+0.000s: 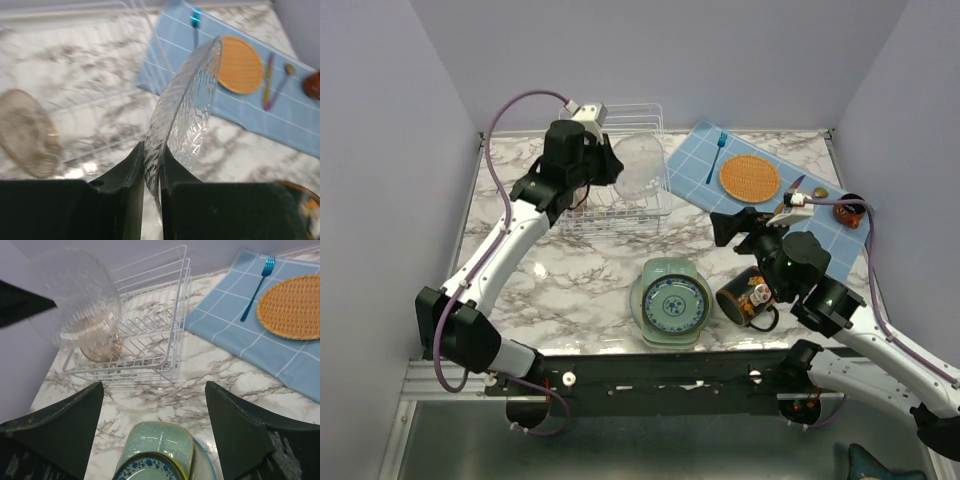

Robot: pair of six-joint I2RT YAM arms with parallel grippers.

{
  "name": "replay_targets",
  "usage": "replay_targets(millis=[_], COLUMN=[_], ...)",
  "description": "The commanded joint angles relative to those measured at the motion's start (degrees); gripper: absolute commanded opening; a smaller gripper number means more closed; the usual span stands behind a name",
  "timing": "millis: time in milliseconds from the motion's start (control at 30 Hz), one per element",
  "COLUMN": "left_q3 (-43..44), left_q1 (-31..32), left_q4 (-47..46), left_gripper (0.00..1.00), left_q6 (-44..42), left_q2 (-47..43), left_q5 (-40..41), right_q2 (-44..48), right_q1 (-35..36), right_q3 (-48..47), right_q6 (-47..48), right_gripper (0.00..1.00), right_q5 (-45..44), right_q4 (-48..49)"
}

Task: Load the plates into the dish rack
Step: Insert the plate into the dish rack.

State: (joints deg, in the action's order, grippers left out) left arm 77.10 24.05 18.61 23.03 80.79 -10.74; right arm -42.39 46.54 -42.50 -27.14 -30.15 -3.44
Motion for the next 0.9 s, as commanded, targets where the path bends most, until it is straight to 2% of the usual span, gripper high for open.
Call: replay_targets(millis=[0, 100, 200, 333, 567, 867], left_q3=[14.5, 21.4, 27.2, 29.3, 32.2, 30.3], left_q1=[-0.9, -1.0, -1.1, -1.0, -0.9, -0.6], left_q4=[14.2, 17.4, 20.9, 21.3, 25.1, 25.4], left_gripper=[0.0, 0.0, 0.0, 0.0, 0.0, 0.0], left_q6=[-12.2, -15.3, -17.1, -18.5, -18.4, -16.5], left_q2=[6.1, 11.1, 16.2, 19.6, 24.6, 26.0], left_q5=[30.6, 42.1, 47.8, 55.3, 56.5, 55.4], right_q2=[-0.3, -0.1, 0.3, 0.6, 0.7, 0.6], right_q1=[0.2, 0.1, 0.2, 0.2, 0.2, 0.1], right_q3=[0.8, 1.1, 1.6, 2.1, 2.2, 2.4], right_q6=[-0.9, -2.4, -3.2, -3.4, -3.9, -5.6], right_gripper=[0.91, 0.91, 0.91, 0.91, 0.9, 0.89], right_q5=[-1.8, -1.8, -1.8, -3.3, -4.0, -3.9], right_q4=[-5.3, -7.1, -8.2, -9.9, -11.8, -13.3])
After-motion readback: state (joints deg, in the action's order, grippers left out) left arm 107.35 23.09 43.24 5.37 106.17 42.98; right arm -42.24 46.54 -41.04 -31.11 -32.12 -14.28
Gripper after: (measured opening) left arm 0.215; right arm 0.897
